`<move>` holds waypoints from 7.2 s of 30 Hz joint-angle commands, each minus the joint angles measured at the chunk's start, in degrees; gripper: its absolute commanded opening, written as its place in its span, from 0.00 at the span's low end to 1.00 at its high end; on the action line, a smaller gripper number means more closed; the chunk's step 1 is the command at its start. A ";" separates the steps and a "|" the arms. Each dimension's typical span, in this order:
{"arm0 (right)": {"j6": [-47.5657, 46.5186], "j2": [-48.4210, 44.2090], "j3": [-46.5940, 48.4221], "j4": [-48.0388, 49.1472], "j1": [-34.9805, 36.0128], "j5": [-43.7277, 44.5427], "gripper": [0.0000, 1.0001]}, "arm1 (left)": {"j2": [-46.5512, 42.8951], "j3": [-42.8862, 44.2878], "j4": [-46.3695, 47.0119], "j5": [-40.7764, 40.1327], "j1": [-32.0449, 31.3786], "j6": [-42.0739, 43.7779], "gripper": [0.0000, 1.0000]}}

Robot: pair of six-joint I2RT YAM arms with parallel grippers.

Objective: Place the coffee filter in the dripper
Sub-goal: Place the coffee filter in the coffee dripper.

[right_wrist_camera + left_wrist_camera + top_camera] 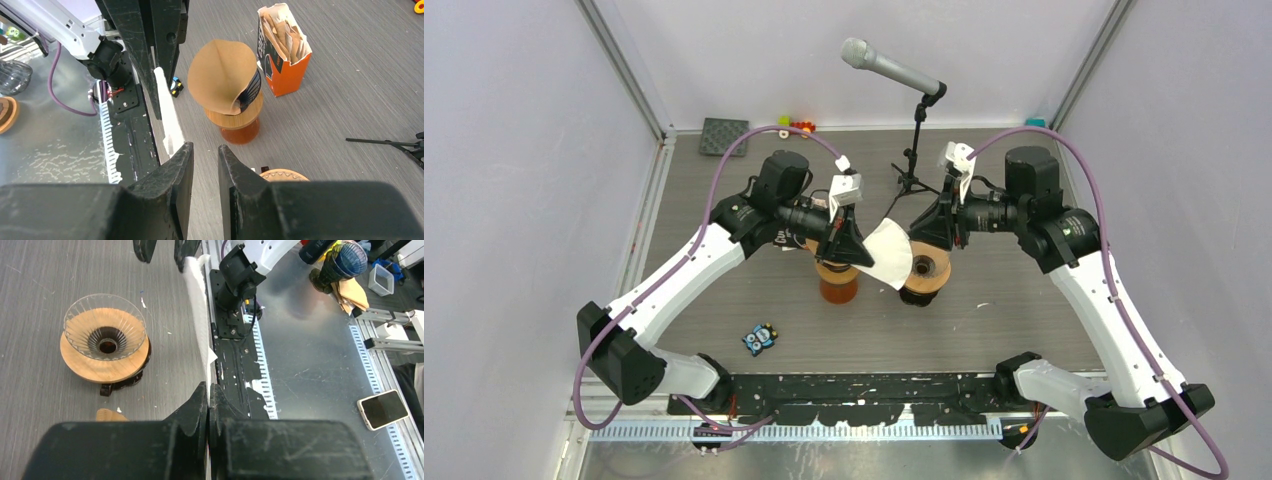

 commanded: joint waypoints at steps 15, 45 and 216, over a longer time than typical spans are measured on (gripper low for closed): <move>-6.65 -4.62 3.32 -7.80 0.22 -4.67 0.31 | 1.92 2.19 -6.38 6.78 -0.21 18.21 0.00; -1.74 -1.41 -0.05 -1.87 3.73 -2.63 0.31 | 2.77 2.94 -6.01 7.51 -0.38 17.71 0.00; 36.28 6.91 1.36 10.94 5.35 45.81 0.00 | 24.09 37.45 -3.68 -60.48 -11.53 -1.99 0.60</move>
